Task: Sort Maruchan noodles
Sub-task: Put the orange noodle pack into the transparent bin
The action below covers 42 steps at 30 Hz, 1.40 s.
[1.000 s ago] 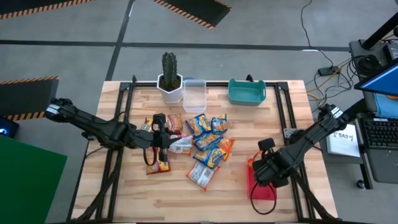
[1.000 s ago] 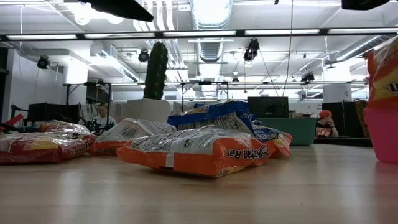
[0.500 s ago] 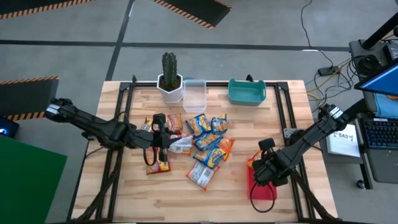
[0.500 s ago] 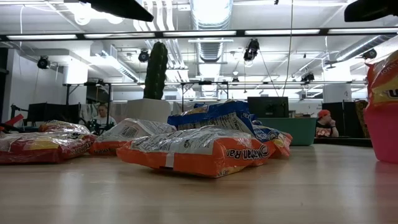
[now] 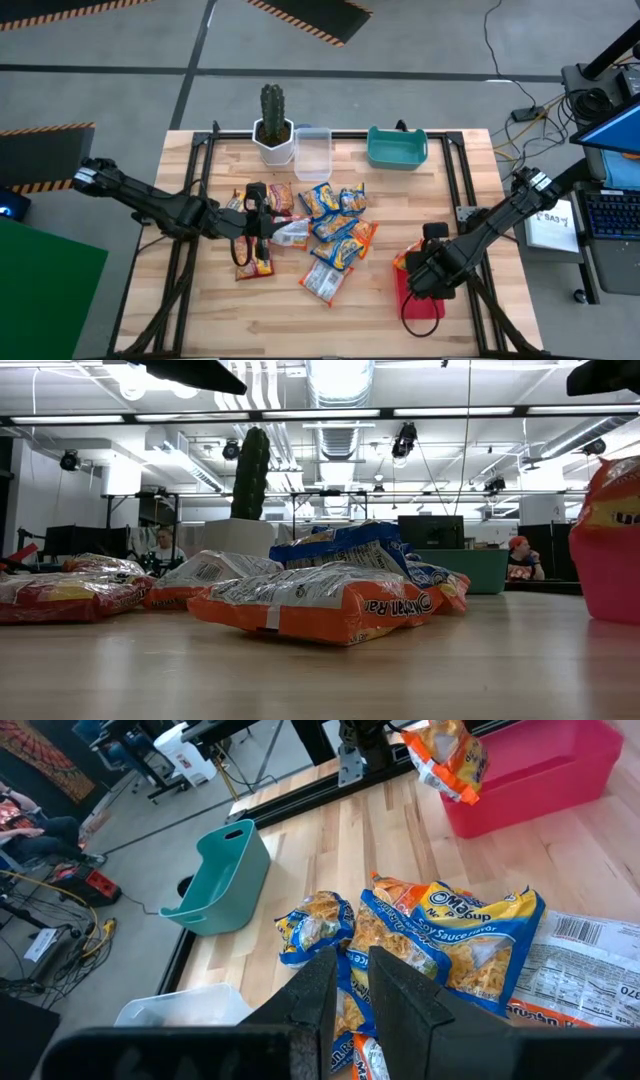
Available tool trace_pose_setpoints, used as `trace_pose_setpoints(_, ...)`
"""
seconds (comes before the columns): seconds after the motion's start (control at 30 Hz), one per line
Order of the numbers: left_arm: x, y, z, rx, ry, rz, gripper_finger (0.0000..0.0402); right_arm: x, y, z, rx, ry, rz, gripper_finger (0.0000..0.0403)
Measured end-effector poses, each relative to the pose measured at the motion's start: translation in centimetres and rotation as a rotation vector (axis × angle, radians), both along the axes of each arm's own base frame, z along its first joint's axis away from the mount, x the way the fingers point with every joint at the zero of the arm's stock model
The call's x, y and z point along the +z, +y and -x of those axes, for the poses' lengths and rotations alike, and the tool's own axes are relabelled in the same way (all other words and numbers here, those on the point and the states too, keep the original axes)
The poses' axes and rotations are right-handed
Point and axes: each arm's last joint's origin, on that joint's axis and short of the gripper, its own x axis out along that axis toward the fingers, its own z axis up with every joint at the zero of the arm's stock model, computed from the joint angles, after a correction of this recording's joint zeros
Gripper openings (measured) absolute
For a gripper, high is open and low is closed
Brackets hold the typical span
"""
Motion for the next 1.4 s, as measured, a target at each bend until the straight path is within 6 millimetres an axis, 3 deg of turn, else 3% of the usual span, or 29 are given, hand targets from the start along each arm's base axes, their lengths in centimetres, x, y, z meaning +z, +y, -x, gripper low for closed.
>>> trace_pose_setpoints(0.2, 0.0, 0.0, 0.0, 0.0, 0.0, 0.0, 0.0045, 0.1, 0.1, -0.1, 0.0, -0.01, -0.009, 0.0115)
trace_pose_setpoints(0.37, 0.0, 0.0, 0.0, 0.0, 0.0, 0.0, 0.0045, 1.1, 0.3, -0.4, 0.0, -0.043, -0.034, 0.0114)
trace_pose_setpoints(0.53, 0.0, 0.0, 0.0, 0.0, 0.0, 0.0, 0.0045, 2.2, 0.5, -0.7, -0.024, -0.094, -0.051, 0.0094)
trace_pose_setpoints(0.73, 0.0, 0.0, 0.0, 0.0, 0.0, 0.0, 0.0045, 2.3, 0.2, -1.1, -0.277, -0.184, 0.013, 0.0047)
trace_pose_setpoints(0.9, 0.0, 0.0, 0.0, 0.0, 0.0, 0.0, 0.0045, 2.3, 0.1, -1.8, -0.337, -0.278, 0.018, 0.0011)
trace_pose_setpoints(1.1, 0.0, 0.0, 0.0, 0.0, 0.0, 0.0, 0.0045, 1.5, -0.2, -2.9, -0.327, -0.349, -0.002, 0.0009)
trace_pose_setpoints(1.4, 0.0, 0.0, 0.0, -0.001, 0.0, 0.0, 0.0045, -1.5, -0.7, -2.8, -0.31, -0.333, 0.042, 0.0009)
